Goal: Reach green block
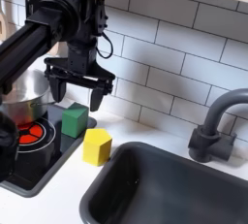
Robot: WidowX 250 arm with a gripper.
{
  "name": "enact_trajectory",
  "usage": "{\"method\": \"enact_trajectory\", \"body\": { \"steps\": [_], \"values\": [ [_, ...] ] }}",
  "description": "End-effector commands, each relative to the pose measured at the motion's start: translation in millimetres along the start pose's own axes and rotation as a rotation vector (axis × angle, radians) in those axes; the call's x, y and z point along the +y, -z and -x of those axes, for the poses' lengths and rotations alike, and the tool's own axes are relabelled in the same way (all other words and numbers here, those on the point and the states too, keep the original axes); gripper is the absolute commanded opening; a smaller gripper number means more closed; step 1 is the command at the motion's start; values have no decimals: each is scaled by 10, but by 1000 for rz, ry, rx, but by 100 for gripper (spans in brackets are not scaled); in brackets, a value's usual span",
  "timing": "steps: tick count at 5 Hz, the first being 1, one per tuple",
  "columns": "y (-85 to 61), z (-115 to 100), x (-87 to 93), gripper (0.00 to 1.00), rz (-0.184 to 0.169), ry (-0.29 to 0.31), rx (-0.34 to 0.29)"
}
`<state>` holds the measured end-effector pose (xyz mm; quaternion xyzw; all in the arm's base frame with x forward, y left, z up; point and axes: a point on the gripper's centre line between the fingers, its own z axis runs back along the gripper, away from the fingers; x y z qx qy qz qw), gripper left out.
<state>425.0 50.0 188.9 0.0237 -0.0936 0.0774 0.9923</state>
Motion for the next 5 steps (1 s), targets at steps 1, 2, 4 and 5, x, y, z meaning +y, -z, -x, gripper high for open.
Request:
{"method": "enact_trajectory", "body": {
  "steps": [1,2,4,5],
  "values": [
    [91,31,79,100,-1,-8,23],
    [95,23,50,100,6,4,18],
    [199,19,15,100,12,27,31],
    [232,6,25,100,9,26,32]
  ]
}}
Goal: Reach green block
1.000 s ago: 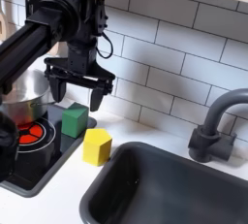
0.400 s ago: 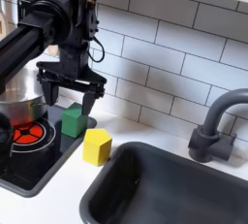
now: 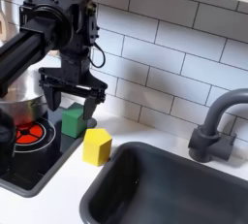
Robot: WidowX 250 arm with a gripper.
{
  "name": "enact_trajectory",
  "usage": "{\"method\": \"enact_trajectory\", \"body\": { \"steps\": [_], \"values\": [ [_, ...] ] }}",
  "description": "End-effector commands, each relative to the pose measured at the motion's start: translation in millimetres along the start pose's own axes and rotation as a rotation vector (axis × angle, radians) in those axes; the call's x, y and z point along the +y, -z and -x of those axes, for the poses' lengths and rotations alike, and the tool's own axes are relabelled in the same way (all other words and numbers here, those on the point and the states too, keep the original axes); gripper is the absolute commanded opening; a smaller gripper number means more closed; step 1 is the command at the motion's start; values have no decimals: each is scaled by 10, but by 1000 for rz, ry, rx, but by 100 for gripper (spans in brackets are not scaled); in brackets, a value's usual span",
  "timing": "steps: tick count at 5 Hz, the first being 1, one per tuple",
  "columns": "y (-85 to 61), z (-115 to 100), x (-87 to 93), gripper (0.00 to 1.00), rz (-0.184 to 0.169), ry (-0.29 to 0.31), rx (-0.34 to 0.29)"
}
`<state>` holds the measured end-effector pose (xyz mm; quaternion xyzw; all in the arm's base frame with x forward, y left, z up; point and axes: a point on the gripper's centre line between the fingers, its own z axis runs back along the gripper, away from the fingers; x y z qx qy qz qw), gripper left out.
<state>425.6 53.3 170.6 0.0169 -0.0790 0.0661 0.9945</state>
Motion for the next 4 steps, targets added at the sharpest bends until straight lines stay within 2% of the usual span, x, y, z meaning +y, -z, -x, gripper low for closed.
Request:
{"method": "enact_trajectory", "body": {
  "steps": [1,4],
  "values": [
    [133,-24,-19,100,1,4,21],
    [262,8,11,100,-8,6,49]
  ]
}}
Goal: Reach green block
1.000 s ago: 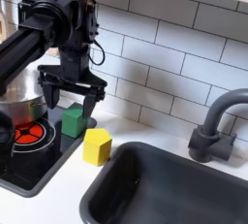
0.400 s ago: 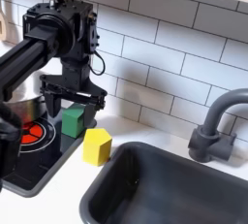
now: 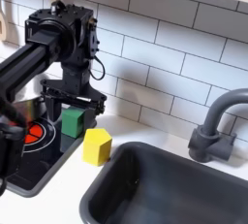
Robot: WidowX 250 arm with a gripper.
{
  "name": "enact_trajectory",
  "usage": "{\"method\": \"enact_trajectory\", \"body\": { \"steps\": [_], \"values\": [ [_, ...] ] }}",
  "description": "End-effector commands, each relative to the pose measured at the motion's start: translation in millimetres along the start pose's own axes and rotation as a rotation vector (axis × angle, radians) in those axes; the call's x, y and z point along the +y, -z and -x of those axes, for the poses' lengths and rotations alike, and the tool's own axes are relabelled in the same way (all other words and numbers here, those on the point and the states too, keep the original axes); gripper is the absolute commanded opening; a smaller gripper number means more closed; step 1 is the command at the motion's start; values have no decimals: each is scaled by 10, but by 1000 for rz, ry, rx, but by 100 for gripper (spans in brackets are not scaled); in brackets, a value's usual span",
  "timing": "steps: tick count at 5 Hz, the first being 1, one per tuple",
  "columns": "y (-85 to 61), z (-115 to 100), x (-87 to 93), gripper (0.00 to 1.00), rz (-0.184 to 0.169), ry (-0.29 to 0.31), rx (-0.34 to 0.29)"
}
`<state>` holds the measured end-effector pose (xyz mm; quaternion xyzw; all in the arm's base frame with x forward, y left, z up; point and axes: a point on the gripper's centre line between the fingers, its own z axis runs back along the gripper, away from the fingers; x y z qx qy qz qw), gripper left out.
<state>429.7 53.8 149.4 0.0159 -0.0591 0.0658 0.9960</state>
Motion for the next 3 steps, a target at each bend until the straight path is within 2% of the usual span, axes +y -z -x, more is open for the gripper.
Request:
{"method": "enact_trajectory", "body": {
  "steps": [1,2,3],
  "values": [
    [25,-2,1,100,5,11,4],
    [-26,4,-33,100,2,40,-25],
    [19,-15,-3,100,2,31,-18]
  ]
}}
